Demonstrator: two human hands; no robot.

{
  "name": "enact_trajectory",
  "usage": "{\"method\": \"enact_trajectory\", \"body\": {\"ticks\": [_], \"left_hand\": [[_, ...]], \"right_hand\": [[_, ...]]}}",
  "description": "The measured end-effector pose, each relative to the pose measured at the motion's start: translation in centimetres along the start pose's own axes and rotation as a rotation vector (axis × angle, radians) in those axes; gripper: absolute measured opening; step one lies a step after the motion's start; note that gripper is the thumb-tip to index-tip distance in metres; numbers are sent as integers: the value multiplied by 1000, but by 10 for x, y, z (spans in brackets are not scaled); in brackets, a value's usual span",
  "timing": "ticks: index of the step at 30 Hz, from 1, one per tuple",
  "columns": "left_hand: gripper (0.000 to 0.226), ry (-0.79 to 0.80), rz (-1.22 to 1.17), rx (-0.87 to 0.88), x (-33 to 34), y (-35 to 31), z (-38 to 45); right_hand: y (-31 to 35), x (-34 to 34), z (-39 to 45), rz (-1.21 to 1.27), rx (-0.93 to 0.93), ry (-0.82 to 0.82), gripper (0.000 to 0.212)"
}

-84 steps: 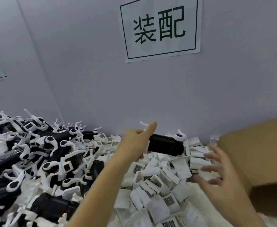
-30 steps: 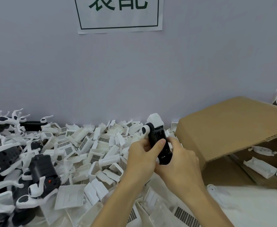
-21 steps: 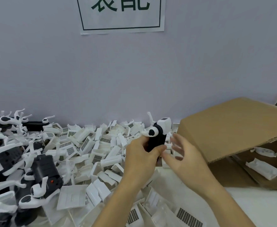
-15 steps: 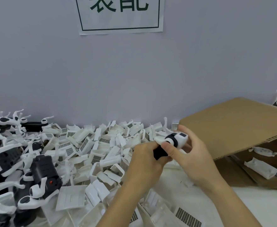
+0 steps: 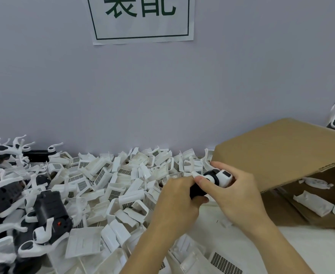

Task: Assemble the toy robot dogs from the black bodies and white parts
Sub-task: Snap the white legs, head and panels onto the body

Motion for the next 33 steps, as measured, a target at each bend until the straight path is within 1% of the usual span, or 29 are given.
{"method": "enact_trajectory", "body": {"ticks": [4, 6, 8, 9, 11, 12, 14, 16, 17, 19, 22, 24, 26, 27, 29, 31, 33], "left_hand": [[14, 13, -56, 4, 1, -3, -1], [19, 5, -72, -29, 0, -2, -3], [21, -71, -140, -90, -4, 2, -5], [21, -141, -207, -134, -8, 6, -6], [20, -303, -369, -231, -18, 15, -8], [19, -356, -452, -282, -21, 20, -10], [18, -406, -582, -385, -22, 30, -13], [22, -447, -632, -461, -22, 40, -18], [26, -476, -648, -496, -22, 44, -20], [34, -569, -763, -571, -20, 51, -24], [31, -700, -1144, -680, -10, 51, -25], [31, -709, -1359, -678, -7, 45, -22], [40, -651, -1495, -625, -8, 37, -19], [41, -613, -1514, -603, -9, 34, -17], [34, -552, -1489, -584, -8, 27, -15], [21, -564, -1425, -594, -5, 26, -15], [16, -582, -1389, -619, -2, 29, -17]], "right_hand": [[-1, 2, 0, 57, -6, 5, 70], [1, 8, -1, 75, -11, 50, 85], [3, 15, -2, 95, -6, 106, 94], [3, 16, -3, 114, 3, 120, 94], [0, 13, -2, 155, 30, 101, 83], [-3, 10, 0, 175, 46, 81, 75], [-8, 5, 2, 218, 86, 47, 57], [-12, 2, 4, 259, 118, 31, 36], [-13, 1, 4, 269, 126, 29, 30], [-16, 0, 5, 269, 137, 19, 25], [-19, -1, 6, 262, 154, 0, 22], [-21, -1, 7, 270, 180, -6, 23], [-24, -1, 7, 281, 205, -9, 23], [-24, 0, 7, 285, 215, -10, 24], [-25, 0, 7, 291, 226, -9, 23], [-26, 0, 7, 297, 232, -8, 23], [-26, -1, 7, 295, 233, -4, 23]]}}
Point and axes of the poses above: each hand's wrist, its own z-axis towards the middle knuckle, its own x-axis out of the palm, y = z × x, the point moved 9 cm from there along z, towards the middle knuckle, and after that the axes turned 15 degrees about x, right-handed, at the moved point
